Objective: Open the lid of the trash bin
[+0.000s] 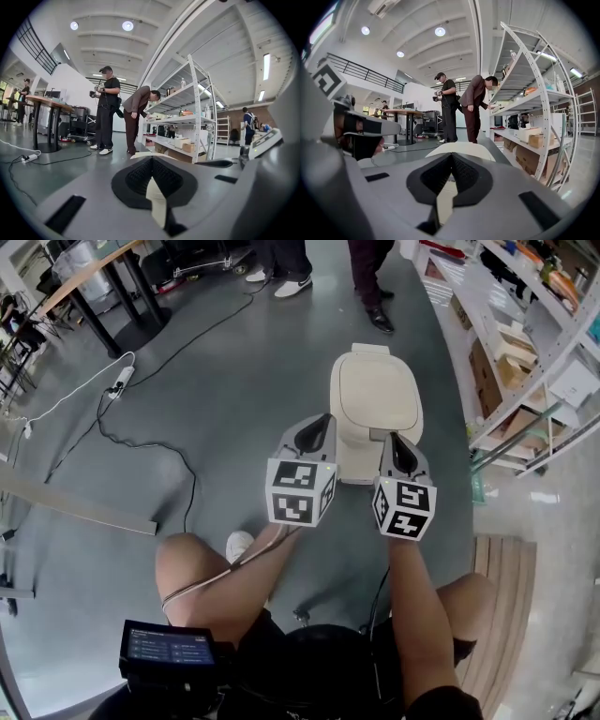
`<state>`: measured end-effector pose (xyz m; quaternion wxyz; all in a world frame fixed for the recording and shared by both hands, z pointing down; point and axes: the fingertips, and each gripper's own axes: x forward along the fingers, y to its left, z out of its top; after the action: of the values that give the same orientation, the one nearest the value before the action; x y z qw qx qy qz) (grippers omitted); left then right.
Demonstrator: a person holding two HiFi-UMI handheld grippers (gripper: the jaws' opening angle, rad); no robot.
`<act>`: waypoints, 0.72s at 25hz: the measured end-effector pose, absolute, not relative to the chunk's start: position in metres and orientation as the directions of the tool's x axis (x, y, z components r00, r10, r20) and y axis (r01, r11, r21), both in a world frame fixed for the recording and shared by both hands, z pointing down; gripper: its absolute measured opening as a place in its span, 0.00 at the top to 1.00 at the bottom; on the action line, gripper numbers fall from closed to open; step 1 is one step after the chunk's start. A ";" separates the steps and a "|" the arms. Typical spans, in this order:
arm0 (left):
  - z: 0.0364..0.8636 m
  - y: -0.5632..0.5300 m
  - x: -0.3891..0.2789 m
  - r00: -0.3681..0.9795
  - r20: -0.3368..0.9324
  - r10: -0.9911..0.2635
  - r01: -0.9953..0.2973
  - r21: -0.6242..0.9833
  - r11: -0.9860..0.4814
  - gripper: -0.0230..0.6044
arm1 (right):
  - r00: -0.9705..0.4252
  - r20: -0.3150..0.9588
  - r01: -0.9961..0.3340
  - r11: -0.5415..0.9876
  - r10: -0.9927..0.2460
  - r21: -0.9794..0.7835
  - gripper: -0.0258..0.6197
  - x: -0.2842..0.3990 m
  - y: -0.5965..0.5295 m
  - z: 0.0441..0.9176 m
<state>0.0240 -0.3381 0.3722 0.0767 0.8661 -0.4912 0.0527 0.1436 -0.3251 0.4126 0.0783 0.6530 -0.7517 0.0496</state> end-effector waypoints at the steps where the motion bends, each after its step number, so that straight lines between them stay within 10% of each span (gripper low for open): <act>1: 0.374 -0.338 0.023 0.509 0.170 -0.844 -0.860 0.068 -0.505 0.97 | -0.135 0.186 -0.989 0.143 -0.973 0.025 0.95 0.143 -0.327 0.415; 18: 0.385 -0.345 0.014 0.491 0.197 -0.848 -0.870 0.060 -0.490 0.97 | -0.116 0.245 -0.989 0.134 -0.962 0.057 0.95 0.149 -0.348 0.439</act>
<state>0.0137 -0.3448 0.3848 0.0758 0.8602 -0.4993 0.0703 0.1489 -0.3477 0.4390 0.1119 0.6552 -0.7447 0.0602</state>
